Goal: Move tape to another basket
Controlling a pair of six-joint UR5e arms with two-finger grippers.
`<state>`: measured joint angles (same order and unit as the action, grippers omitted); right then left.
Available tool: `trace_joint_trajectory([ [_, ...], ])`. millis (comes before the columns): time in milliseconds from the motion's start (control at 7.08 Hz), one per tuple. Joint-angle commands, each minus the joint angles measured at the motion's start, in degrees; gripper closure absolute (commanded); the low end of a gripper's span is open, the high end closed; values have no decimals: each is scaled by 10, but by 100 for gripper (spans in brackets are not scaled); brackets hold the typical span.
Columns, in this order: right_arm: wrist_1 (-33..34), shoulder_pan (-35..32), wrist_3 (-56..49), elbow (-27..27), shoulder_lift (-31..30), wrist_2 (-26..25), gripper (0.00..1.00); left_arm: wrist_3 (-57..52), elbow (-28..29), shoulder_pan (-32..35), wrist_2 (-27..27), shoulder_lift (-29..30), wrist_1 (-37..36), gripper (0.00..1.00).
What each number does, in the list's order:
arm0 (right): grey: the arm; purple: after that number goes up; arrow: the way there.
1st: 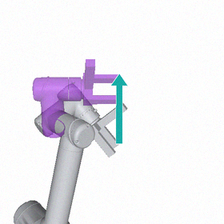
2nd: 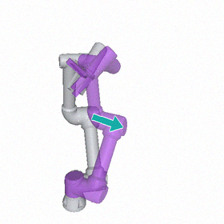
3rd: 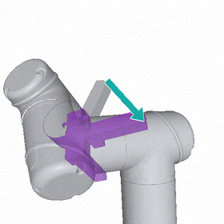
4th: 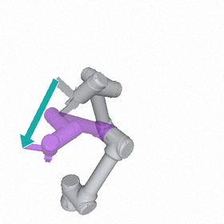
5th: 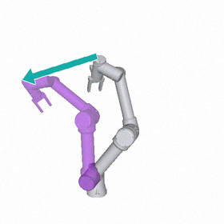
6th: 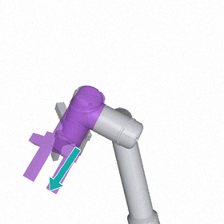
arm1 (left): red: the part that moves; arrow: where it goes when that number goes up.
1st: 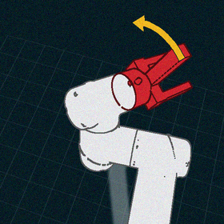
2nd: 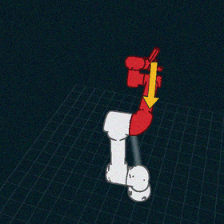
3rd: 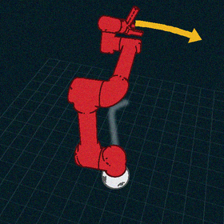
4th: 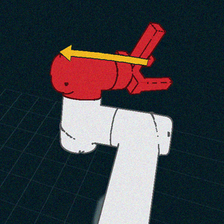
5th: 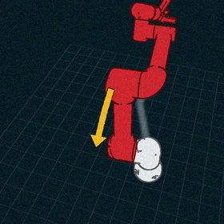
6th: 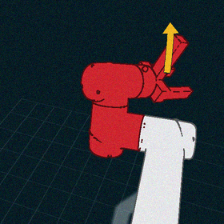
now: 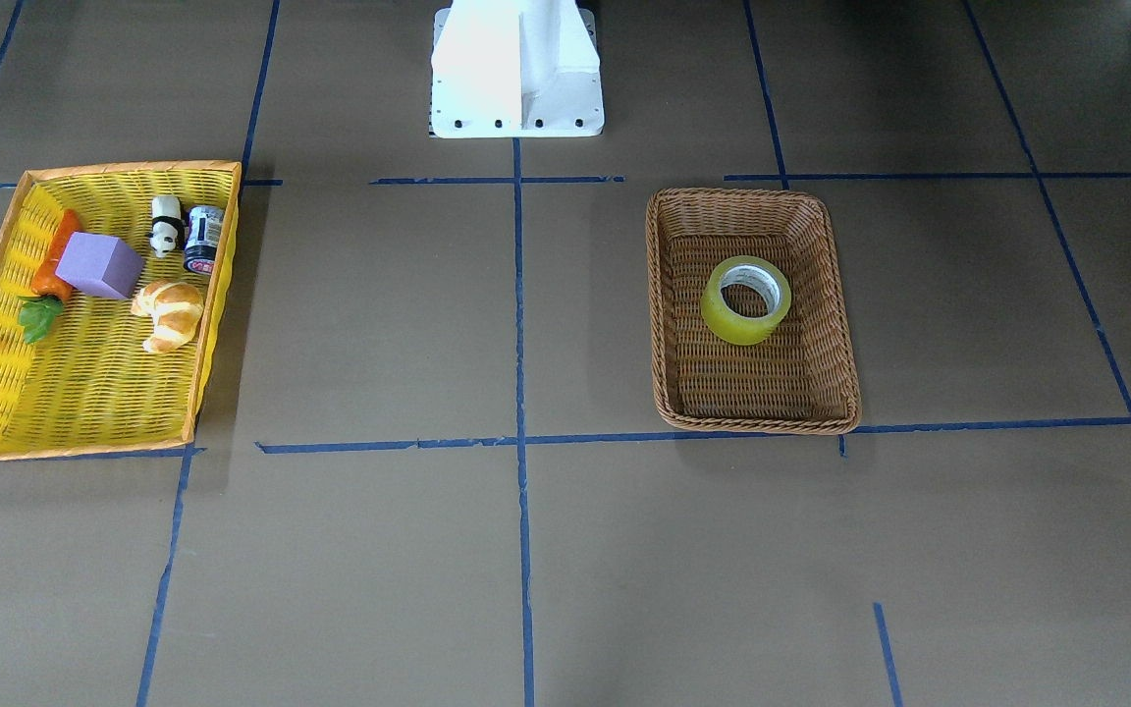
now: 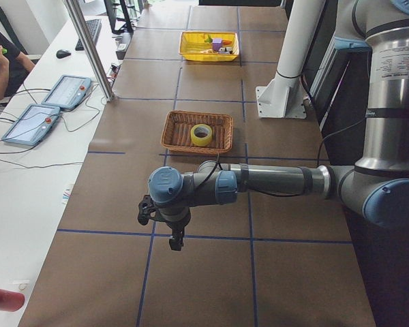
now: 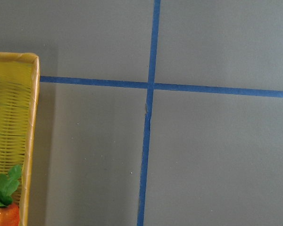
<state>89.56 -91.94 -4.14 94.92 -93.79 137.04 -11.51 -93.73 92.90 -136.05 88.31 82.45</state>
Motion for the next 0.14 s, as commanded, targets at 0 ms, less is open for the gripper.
trace_joint_trajectory([
  [0, 0, 0, 0, -1, 2, 0, 0, 0, -4, 1, 0, 0, 1, 0],
])
